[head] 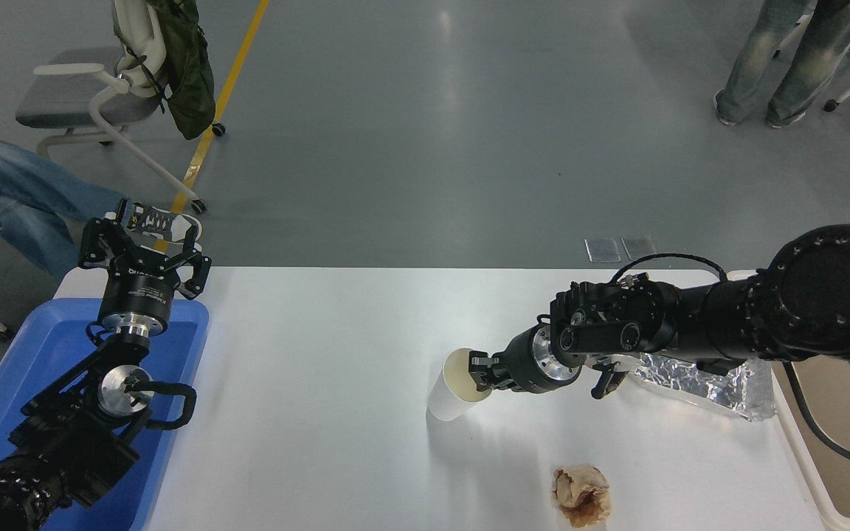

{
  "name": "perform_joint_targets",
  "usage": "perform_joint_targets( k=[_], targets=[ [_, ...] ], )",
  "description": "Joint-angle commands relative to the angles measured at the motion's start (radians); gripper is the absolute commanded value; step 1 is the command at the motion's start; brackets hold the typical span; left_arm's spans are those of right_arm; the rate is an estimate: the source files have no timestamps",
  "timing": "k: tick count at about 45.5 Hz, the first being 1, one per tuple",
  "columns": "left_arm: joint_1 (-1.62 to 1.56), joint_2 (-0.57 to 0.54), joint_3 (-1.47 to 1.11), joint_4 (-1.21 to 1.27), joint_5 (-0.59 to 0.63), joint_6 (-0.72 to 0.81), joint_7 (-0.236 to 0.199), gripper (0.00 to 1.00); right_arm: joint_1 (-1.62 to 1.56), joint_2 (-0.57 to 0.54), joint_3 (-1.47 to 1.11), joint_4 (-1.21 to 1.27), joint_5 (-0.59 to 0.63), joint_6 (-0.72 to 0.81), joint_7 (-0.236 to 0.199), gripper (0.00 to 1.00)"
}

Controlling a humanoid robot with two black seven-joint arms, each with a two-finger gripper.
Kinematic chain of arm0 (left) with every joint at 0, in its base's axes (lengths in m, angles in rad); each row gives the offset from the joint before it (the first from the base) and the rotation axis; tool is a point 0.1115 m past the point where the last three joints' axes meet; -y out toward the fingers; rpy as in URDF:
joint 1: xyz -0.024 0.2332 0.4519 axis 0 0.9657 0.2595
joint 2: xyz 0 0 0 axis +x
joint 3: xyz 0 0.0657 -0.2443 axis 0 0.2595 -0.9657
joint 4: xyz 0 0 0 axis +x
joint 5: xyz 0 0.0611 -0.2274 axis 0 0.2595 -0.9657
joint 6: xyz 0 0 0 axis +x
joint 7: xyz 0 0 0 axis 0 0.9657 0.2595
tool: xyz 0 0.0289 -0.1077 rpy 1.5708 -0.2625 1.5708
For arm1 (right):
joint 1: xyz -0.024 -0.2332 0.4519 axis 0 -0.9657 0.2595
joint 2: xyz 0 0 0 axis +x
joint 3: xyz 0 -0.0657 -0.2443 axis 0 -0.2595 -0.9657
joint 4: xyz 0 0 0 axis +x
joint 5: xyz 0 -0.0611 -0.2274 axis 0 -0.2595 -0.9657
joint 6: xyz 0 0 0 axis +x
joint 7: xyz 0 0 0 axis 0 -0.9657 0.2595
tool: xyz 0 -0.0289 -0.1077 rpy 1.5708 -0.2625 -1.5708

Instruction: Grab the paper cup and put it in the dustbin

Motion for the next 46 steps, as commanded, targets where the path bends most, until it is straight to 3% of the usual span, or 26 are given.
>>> perform_joint_targets(
  k=[1, 12, 31, 46],
  targets=[
    [-0.001, 0.0, 0.0, 0.0, 0.001, 0.0, 0.0, 0.99, 0.108, 0.0, -0.088, 0.039, 0.015, 0.186, 0.002, 0.0],
    [-0.001, 0.0, 0.0, 0.0, -0.001, 0.0, 0.0, 0.99, 0.326, -0.009, -0.153, 0.04, 0.115, 0.503, 0.003, 0.0],
    [0.0, 0.0, 0.0, 0.0, -0.001, 0.0, 0.0, 0.99, 0.773, -0.143, -0.351, 0.237, 0.153, 0.503, 0.006, 0.0],
    [0.0, 0.0, 0.0, 0.002, -0.001, 0.0, 0.0, 0.99, 0.969, -0.158, -0.443, 0.237, 0.153, 0.503, 0.006, 0.0]
  ],
)
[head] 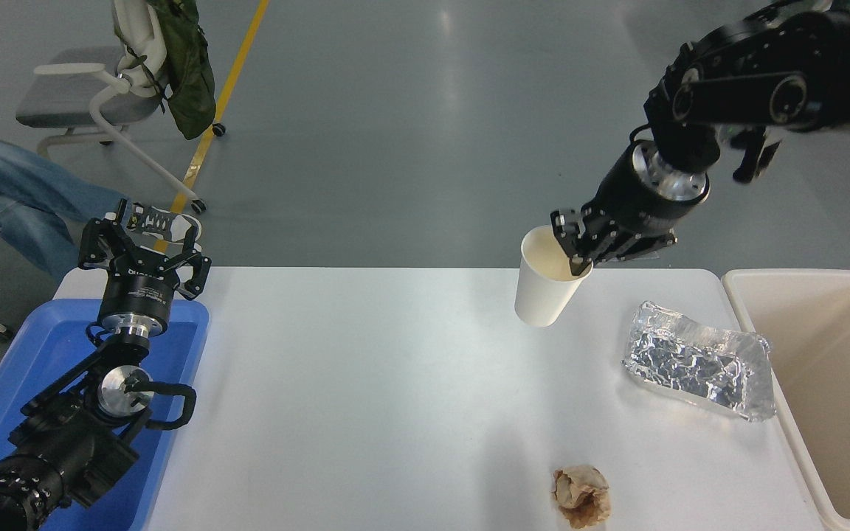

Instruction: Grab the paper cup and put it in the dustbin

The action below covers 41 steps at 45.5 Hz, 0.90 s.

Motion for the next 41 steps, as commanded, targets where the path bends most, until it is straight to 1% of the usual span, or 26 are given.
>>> perform_joint_targets(
  k=[1, 11, 15, 18, 19, 25, 31, 37, 41],
  targets=[
    [0.0, 0.0, 0.0, 0.001, -0.001, 0.0, 0.0, 0.99, 0.139, -0.026, -0.064, 0.017, 0.006, 0.007, 0.0, 0.0],
    [0.0, 0.0, 0.0, 0.001, -0.001, 0.0, 0.0, 0.99, 0.134, -0.028, -0.09, 0.008, 0.007, 0.007, 0.0, 0.0],
    [0.0, 0.0, 0.002, -0.001, -0.001, 0.0, 0.0, 0.99, 0.111, -0.061, -0.127, -0.009, 0.007, 0.007, -0.001, 0.0],
    [0.0, 0.0, 0.002, 0.001, -0.001, 0.0, 0.0, 0.99, 0.075, -0.13, -0.152, -0.041, 0.007, 0.007, -0.001, 0.0],
    [0.0, 0.0, 0.002, 0.001, 0.001, 0.0, 0.0, 0.99, 0.05, -0.181, -0.164, -0.061, 0.004, 0.007, -0.003, 0.0],
    [0.0, 0.0, 0.002, 0.001, -0.001, 0.0, 0.0, 0.99, -0.057, -0.371, -0.216, -0.159, -0.02, 0.007, -0.006, 0.0],
    [0.0, 0.0, 0.002, 0.001, -0.001, 0.0, 0.0, 0.99, -0.177, -0.499, -0.248, -0.257, -0.082, 0.007, -0.007, 0.0],
    [0.0, 0.0, 0.002, -0.001, -0.001, 0.0, 0.0, 0.99, -0.277, -0.627, -0.226, -0.288, -0.14, 0.001, -0.007, 0.0],
    [0.0, 0.0, 0.0, -0.001, -0.001, 0.0, 0.0, 0.99, -0.373, -0.669, -0.195, -0.29, -0.168, -0.122, -0.009, 0.0]
  ],
)
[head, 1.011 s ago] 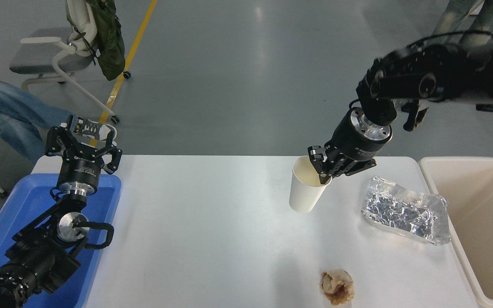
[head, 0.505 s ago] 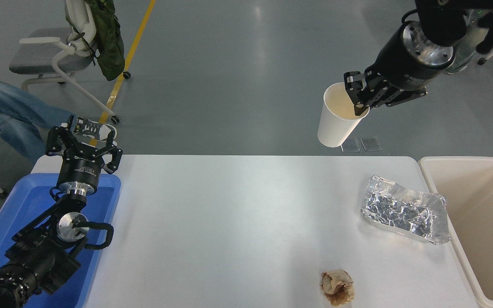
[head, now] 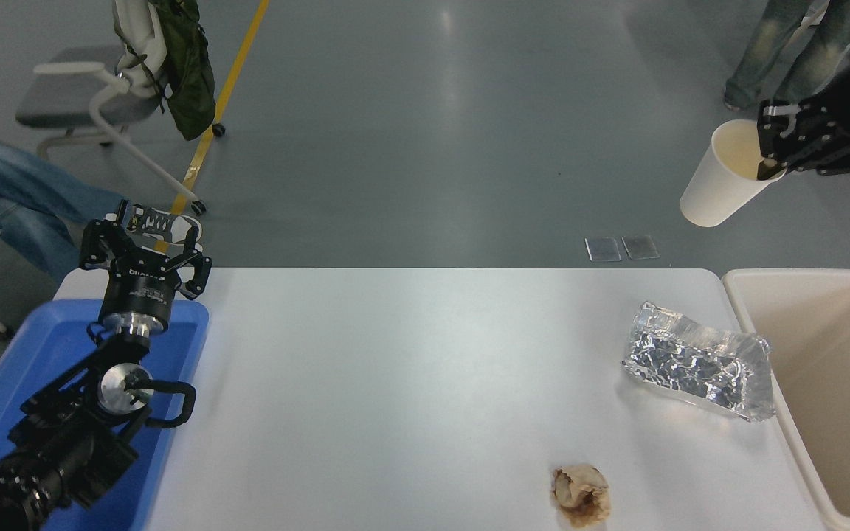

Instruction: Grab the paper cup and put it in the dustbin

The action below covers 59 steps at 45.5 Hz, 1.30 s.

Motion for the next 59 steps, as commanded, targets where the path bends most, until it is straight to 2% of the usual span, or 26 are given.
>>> perform_joint_targets(
  k=[1, 12, 16, 20, 26, 36, 48, 59],
  targets=[
    [0.0, 0.0, -0.001, -0.001, 0.002, 0.0, 0.0, 0.99, -0.235, -0.2, 0.029, -0.068, -0.086, -0.155, -0.003, 0.0],
    [0.0, 0.0, -0.001, 0.0, 0.0, 0.0, 0.0, 0.99, -0.733, -0.223, 0.257, -0.231, -0.062, -0.584, -0.003, 0.0],
    [0.0, 0.0, -0.001, 0.001, 0.0, 0.0, 0.0, 0.99, -0.891, -0.22, 0.393, -0.325, -0.065, -0.655, -0.003, 0.0],
    [0.0, 0.0, -0.001, 0.001, 0.0, 0.0, 0.0, 0.99, -1.045, -0.202, 0.529, -0.431, -0.069, -0.664, -0.003, 0.0],
    [0.0, 0.0, -0.001, 0.0, 0.0, 0.0, 0.0, 0.99, -1.24, -0.116, 0.681, -0.615, -0.079, -0.669, -0.003, 0.0],
    [0.0, 0.0, -0.001, -0.001, 0.0, 0.0, 0.0, 0.99, -1.461, 0.1, 0.724, -0.966, -0.06, -0.684, -0.003, 0.0],
    [0.0, 0.0, -0.001, -0.001, 0.0, 0.0, 0.0, 0.99, -1.502, 0.177, 0.74, -0.999, -0.062, -0.713, -0.004, 0.0],
    [0.0, 0.0, -0.001, -0.001, 0.0, 0.0, 0.0, 0.99, -1.514, 0.182, 0.738, -0.999, -0.062, -0.739, -0.004, 0.0]
  ],
)
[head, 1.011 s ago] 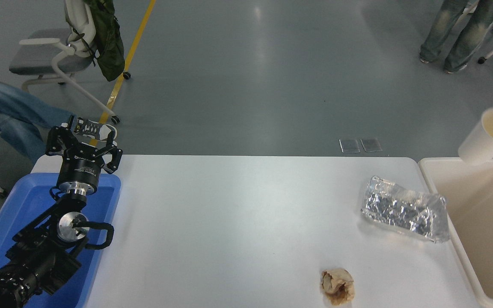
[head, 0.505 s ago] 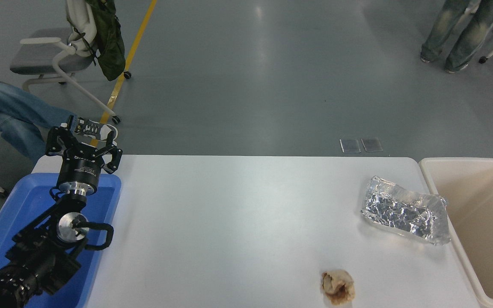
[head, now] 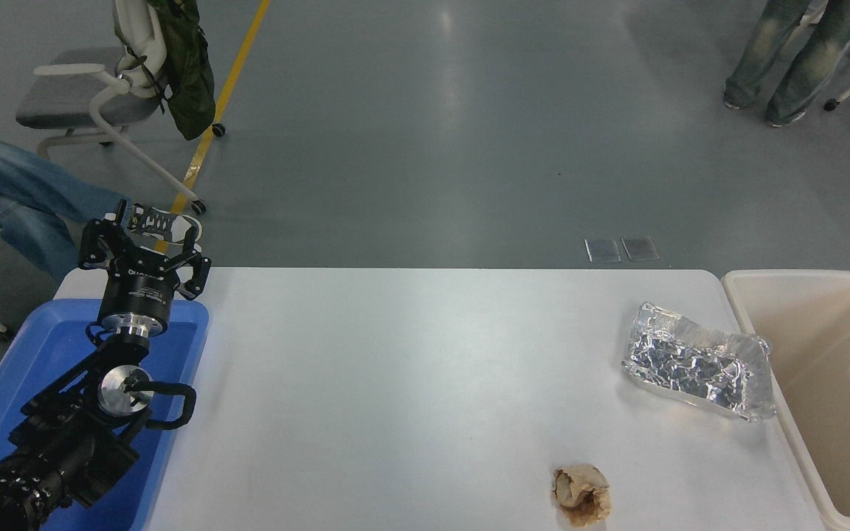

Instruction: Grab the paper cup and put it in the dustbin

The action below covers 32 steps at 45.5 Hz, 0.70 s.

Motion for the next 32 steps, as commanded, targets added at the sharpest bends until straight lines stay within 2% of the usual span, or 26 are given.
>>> perform_joint_targets(
  k=[1, 3, 8, 10, 11, 12, 25, 32],
  targets=[
    [0.0, 0.0, 0.0, 0.001, 0.0, 0.0, 0.0, 0.99, -0.039, 0.031, 0.013, -0.034, 0.001, -0.026, 0.0, 0.0],
    [0.0, 0.0, 0.0, 0.001, 0.0, 0.0, 0.0, 0.99, -0.037, 0.028, 0.015, -0.034, 0.002, -0.026, 0.001, 0.0],
    [0.0, 0.0, 0.0, -0.001, 0.0, 0.0, 0.0, 0.99, -0.023, 0.022, 0.025, -0.031, 0.002, -0.03, 0.001, 0.43],
    [0.0, 0.0, 0.0, -0.001, 0.0, 0.0, 0.0, 0.99, -0.02, 0.02, 0.033, -0.031, 0.002, -0.033, 0.001, 0.63],
    [0.0, 0.0, 0.0, 0.001, 0.0, 0.0, 0.0, 0.99, -0.017, 0.019, 0.037, -0.029, 0.002, -0.038, 0.001, 0.71],
    [0.0, 0.0, 0.0, -0.001, 0.0, 0.0, 0.0, 0.99, -0.016, 0.016, 0.041, -0.029, 0.002, -0.045, 0.001, 0.75],
    [0.0, 0.0, 0.0, -0.001, 0.0, 0.0, 0.0, 0.99, 0.014, -0.017, 0.053, 0.041, 0.001, -0.095, 0.001, 0.85],
    [0.0, 0.0, 0.0, 0.001, 0.0, 0.0, 0.0, 0.99, 0.145, -0.108, 0.036, 0.234, 0.001, -0.093, 0.001, 0.85]
  ],
)
